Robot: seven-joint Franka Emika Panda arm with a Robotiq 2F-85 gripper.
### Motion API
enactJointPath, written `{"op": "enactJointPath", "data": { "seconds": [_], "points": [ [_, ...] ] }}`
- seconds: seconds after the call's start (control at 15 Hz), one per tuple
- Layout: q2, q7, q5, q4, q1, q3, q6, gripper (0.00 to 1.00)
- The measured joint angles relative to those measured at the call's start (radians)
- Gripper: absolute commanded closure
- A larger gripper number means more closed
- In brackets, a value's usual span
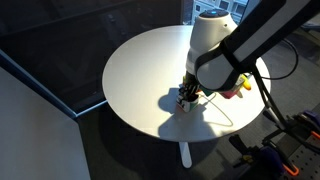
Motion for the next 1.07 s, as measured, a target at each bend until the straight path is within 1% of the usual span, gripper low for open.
{"op": "enactJointPath", "data": {
  "seconds": [0.27,0.33,0.67,1.07],
  "points": [
    [0.002,0.001,0.000,0.000,0.000,0.001,0.002,0.02],
    [0.003,0.001,0.000,0.000,0.000,0.003,0.002,0.00],
    [0.001,0.001,0.017,0.000,0.000,0.032,-0.007,0.00],
    [-0.040,0.001,0.019,0.001,0.000,0.041,-0.066,0.00]
  ]
}}
